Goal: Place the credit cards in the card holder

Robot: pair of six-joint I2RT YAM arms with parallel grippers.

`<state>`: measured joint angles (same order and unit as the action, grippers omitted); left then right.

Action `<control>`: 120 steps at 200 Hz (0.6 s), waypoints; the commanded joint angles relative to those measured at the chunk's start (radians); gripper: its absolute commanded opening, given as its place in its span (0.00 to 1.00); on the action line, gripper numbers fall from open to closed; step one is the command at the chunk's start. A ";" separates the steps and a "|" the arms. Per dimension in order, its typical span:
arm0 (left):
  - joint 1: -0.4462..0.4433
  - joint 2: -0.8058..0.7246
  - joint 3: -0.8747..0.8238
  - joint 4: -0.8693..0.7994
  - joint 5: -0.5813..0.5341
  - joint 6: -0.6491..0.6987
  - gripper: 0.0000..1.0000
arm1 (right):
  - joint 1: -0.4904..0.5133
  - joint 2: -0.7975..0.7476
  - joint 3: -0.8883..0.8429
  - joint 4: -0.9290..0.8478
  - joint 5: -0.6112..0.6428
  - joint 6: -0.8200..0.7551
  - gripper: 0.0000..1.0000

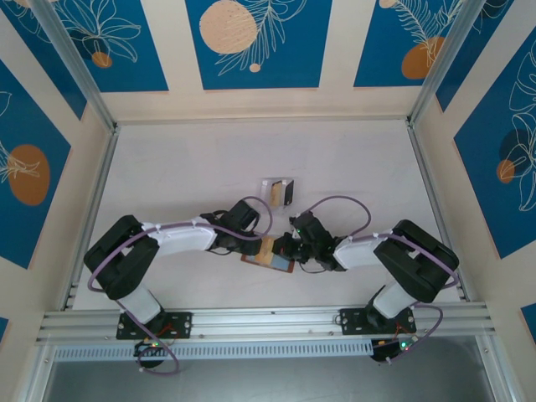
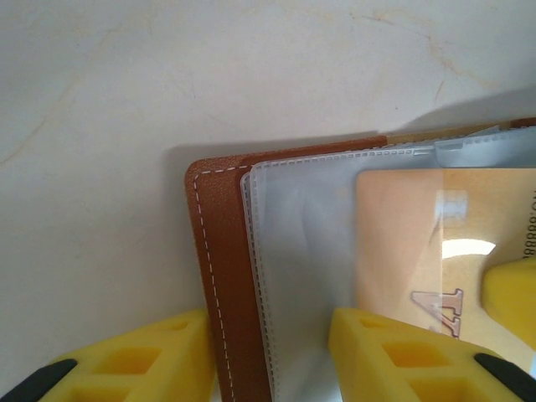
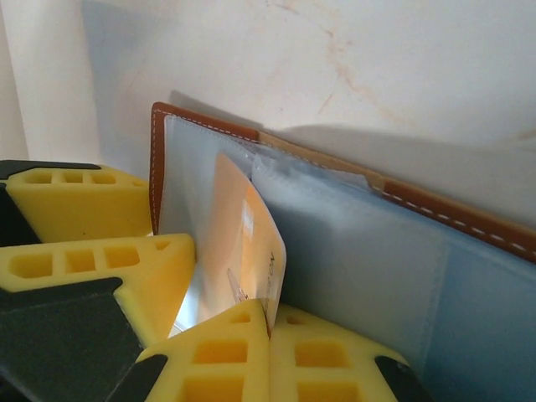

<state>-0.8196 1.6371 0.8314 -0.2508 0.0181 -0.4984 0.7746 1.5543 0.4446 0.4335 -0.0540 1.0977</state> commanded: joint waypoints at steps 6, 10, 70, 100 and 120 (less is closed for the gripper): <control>-0.003 0.043 -0.061 -0.069 0.030 -0.017 0.41 | 0.015 0.081 -0.008 -0.126 -0.026 -0.027 0.00; -0.003 0.042 -0.061 -0.068 0.032 -0.017 0.41 | 0.016 0.089 -0.005 -0.121 -0.027 -0.026 0.00; -0.005 0.009 -0.064 -0.064 0.061 -0.035 0.42 | 0.016 0.214 0.038 -0.031 -0.069 -0.021 0.00; 0.002 -0.044 -0.071 -0.079 0.085 -0.046 0.45 | -0.027 0.216 0.049 -0.072 -0.113 -0.088 0.00; 0.025 -0.103 -0.077 -0.094 0.097 -0.063 0.45 | -0.053 0.215 0.051 -0.089 -0.144 -0.117 0.00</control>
<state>-0.8070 1.5841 0.7895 -0.2497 0.0261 -0.5293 0.7372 1.6958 0.5156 0.5377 -0.2073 1.0573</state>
